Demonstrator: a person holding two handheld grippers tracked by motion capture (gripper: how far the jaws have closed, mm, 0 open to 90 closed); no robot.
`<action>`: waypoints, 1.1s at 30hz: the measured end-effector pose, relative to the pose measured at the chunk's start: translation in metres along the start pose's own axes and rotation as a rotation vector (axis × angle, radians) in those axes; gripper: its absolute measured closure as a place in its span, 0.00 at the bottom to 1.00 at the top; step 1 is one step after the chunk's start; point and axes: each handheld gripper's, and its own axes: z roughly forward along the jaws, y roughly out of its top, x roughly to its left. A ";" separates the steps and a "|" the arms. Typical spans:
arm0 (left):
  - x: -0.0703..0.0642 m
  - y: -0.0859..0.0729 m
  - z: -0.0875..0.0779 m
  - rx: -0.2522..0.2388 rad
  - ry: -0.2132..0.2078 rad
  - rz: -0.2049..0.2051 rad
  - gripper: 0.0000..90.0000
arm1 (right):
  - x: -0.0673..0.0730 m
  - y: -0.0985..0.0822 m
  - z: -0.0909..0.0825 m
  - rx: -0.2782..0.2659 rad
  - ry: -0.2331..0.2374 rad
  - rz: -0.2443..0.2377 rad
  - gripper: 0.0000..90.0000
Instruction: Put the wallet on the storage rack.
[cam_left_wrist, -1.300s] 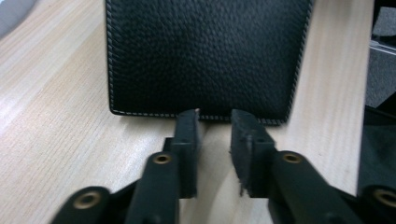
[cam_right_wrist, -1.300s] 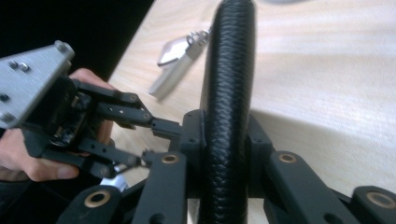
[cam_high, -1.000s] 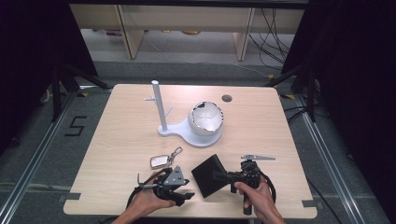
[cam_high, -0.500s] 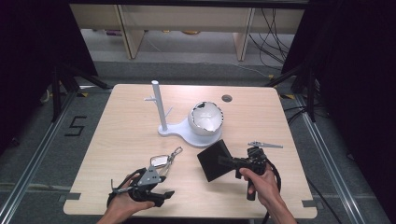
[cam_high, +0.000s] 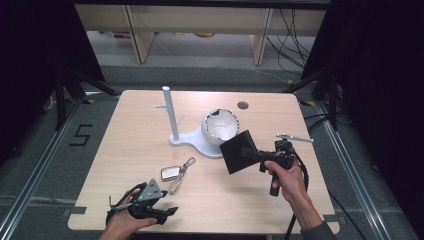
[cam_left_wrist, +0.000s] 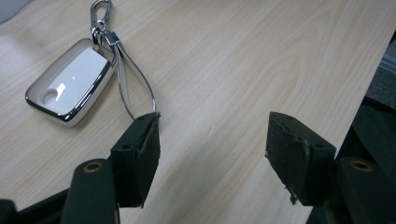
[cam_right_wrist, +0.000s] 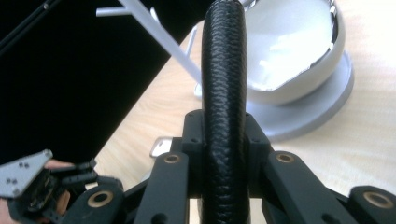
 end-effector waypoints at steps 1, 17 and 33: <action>0.000 0.000 0.000 0.001 -0.001 0.000 0.39 | -0.001 0.004 0.000 -0.006 -0.004 -0.007 0.85; 0.001 -0.004 -0.003 -0.007 0.014 -0.010 0.38 | -0.010 0.057 0.020 -0.038 -0.068 -0.002 0.85; 0.006 -0.007 -0.005 -0.017 0.015 -0.019 0.38 | -0.029 0.087 0.057 -0.034 -0.143 0.022 0.85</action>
